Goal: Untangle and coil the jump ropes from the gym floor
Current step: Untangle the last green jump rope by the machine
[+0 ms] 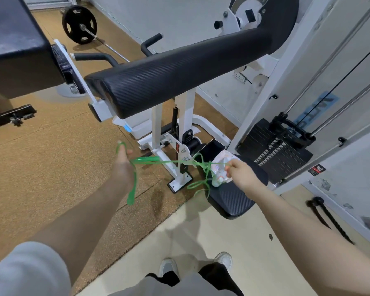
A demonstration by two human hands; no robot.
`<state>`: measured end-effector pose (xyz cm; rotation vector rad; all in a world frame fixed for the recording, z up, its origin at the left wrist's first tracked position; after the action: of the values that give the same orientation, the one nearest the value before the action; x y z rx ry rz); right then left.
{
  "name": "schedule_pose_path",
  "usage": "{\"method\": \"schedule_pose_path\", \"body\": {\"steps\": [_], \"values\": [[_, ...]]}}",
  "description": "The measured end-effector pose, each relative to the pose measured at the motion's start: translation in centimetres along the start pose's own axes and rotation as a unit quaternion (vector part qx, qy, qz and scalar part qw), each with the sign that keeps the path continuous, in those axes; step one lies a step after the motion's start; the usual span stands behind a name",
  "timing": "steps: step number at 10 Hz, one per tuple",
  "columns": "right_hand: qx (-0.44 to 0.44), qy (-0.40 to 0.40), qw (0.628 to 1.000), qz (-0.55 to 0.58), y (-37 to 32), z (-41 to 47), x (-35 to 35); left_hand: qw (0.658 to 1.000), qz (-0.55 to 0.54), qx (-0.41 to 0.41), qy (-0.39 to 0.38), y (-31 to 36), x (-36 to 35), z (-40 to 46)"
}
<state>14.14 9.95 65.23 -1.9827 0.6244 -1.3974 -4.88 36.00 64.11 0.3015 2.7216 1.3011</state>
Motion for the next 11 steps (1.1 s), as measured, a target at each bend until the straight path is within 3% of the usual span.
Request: {"method": "schedule_pose_path", "body": {"steps": [1,2,3,4,5,6,7,8,9,10,11], "values": [[-0.200,-0.036,0.861,0.466,0.0,-0.4,-0.7,0.973,0.205,-0.107,-0.008,-0.6,0.7,1.3],[-0.240,-0.072,0.736,0.629,-1.9,-0.6,-0.4,0.927,0.324,-0.183,-0.053,-1.4,0.6,2.7],[-0.190,-0.053,0.694,0.693,-3.7,-0.3,1.1,0.821,0.492,-0.289,-0.013,-1.7,0.8,3.9],[-0.162,-0.031,0.676,0.719,-4.9,-0.1,2.1,0.727,0.604,-0.326,0.019,-2.4,0.6,4.0],[-0.179,-0.044,0.625,0.758,-5.9,0.3,2.1,0.724,0.632,-0.276,0.025,-3.6,1.1,4.4],[-0.161,-0.027,0.759,0.631,-6.1,0.5,2.3,0.745,0.613,-0.263,0.029,-3.6,1.4,4.3],[0.140,0.075,0.984,0.080,-7.3,0.6,3.7,0.749,0.581,-0.316,0.044,-2.5,1.2,4.1],[0.247,0.003,0.930,-0.272,-6.9,-0.4,0.9,0.812,0.506,-0.288,0.049,-1.9,0.9,4.0],[0.215,-0.041,0.852,-0.475,-4.4,-0.3,-0.6,0.906,0.366,-0.208,0.040,-2.0,1.0,4.1],[0.163,-0.062,0.838,-0.517,-2.9,0.2,-0.2,0.983,0.166,-0.076,0.024,-2.8,1.5,4.6],[0.156,-0.113,0.911,-0.364,-2.8,0.6,-0.5,0.991,0.128,0.022,0.029,-3.9,2.9,5.6]]}}
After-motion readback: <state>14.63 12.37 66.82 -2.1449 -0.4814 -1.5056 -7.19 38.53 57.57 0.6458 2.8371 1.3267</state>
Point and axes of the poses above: each hand's wrist, its own z-axis towards the middle knuckle, its own x-axis out of the back of the hand, y = z × x, the point moved 8 cm from there along z, towards the middle knuckle, and after that the axes turned 15 degrees about y, right-handed, at the moved point
